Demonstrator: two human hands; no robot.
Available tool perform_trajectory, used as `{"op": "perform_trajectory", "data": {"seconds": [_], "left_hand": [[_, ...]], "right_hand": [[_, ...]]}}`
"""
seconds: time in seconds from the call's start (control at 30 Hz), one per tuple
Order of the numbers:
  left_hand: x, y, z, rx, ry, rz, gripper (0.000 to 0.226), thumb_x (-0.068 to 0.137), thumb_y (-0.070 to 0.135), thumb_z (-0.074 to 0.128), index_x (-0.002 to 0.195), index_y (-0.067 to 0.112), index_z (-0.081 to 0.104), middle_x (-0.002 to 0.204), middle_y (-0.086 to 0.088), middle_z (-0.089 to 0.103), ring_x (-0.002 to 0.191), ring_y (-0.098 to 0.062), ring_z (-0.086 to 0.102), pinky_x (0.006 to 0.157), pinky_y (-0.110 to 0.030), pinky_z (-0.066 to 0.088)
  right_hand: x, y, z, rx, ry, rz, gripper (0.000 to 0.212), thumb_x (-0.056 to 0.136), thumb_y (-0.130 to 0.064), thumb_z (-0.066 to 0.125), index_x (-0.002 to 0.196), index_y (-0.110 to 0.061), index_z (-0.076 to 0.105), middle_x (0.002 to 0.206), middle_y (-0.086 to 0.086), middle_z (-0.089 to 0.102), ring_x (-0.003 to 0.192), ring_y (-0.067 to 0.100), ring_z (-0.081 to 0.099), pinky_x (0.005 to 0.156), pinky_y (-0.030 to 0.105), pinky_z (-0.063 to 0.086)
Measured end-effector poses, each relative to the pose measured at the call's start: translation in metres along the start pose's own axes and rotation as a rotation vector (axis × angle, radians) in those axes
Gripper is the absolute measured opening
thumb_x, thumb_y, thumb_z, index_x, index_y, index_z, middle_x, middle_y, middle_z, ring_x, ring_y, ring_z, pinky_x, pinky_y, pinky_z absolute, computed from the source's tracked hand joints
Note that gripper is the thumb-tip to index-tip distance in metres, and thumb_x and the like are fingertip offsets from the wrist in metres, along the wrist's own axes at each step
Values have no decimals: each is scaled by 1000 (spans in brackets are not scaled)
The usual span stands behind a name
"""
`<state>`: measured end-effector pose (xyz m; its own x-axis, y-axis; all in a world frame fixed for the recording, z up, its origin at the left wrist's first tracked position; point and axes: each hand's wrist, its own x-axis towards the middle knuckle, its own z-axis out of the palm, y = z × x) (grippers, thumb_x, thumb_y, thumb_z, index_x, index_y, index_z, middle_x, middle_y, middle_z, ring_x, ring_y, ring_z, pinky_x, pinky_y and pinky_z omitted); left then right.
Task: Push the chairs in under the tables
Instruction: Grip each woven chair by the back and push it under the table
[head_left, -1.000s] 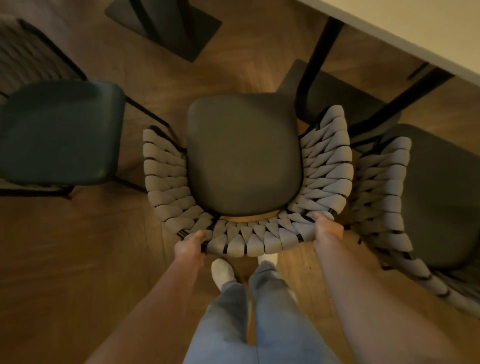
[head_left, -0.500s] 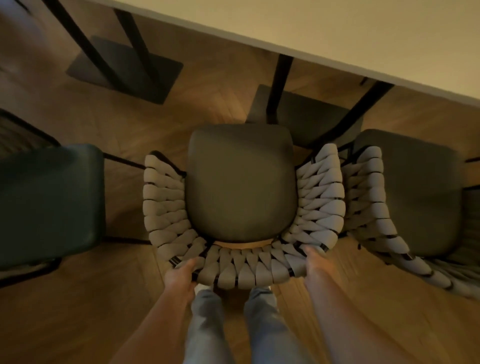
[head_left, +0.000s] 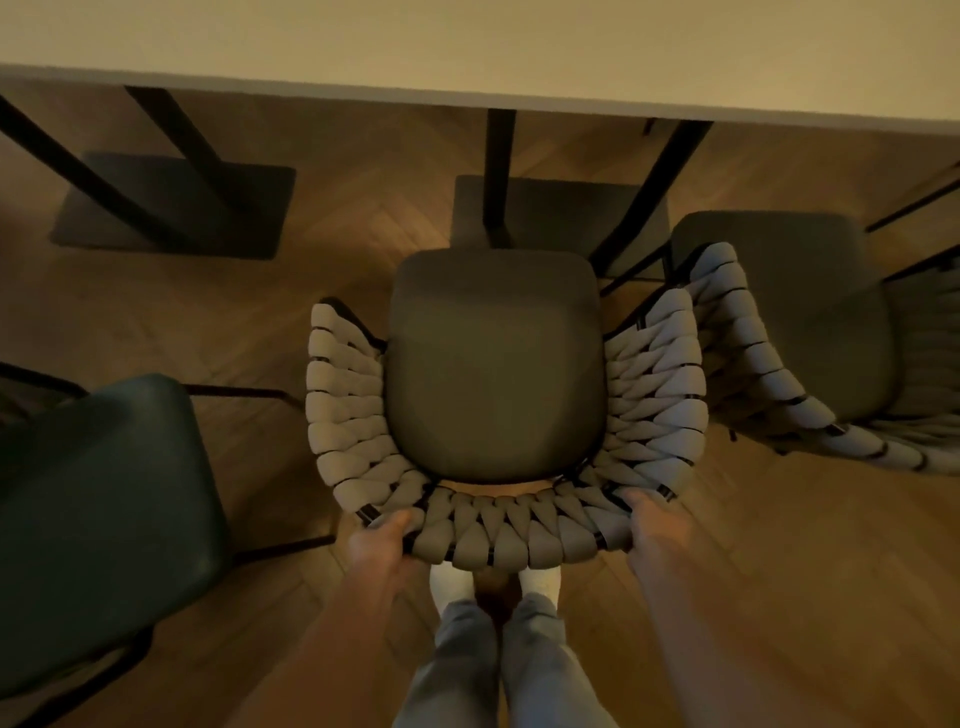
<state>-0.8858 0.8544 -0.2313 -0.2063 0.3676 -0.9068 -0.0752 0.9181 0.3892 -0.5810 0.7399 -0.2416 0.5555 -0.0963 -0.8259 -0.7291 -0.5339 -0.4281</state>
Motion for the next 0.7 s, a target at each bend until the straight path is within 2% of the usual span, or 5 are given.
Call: {"op": "perform_trajectory", "data": {"seconds": [0.17,0.3,0.47,0.6,0.7], "left_hand": [[2,2,-5,192,-20,25,44,83,26,83,119,8,65,120,-16,71,102,-33,70,81,-43,60],[-25,-2,-3,602,106,292,104,87,41,80,160,8,13,160,-17,37,143,-39,43,112,-51,42],[-38,-10,-11,1148,75,711,112,90,68,56,163,18,-12,169,-13,-21,157,-37,-12,126,-53,13],[-24,-6,-20,1749,-107,1010,110,80,95,11,162,23,26,172,-8,12,158,-30,-11,117,-45,-30],[-15,2,-20,1968,-235,1022,96,85,89,31,160,29,30,167,-2,29,158,-28,11,121,-51,-20]], "right_hand": [[-13,-2,-2,-212,4,-76,74,86,-39,78,142,-1,48,128,20,61,113,36,61,98,51,52],[-35,17,-10,-705,104,-397,105,85,-64,58,156,0,16,154,27,38,138,42,42,111,60,39],[-86,35,-20,-1182,13,-785,68,106,-49,35,162,-18,12,167,15,-21,155,36,-13,123,45,14],[-80,43,-15,-1504,-162,-981,81,96,-75,18,155,-23,36,170,6,11,155,26,-18,122,45,-13],[-70,39,-10,-1739,-276,-1099,95,83,-89,34,153,-25,39,161,2,36,156,25,11,125,48,-8]]}}
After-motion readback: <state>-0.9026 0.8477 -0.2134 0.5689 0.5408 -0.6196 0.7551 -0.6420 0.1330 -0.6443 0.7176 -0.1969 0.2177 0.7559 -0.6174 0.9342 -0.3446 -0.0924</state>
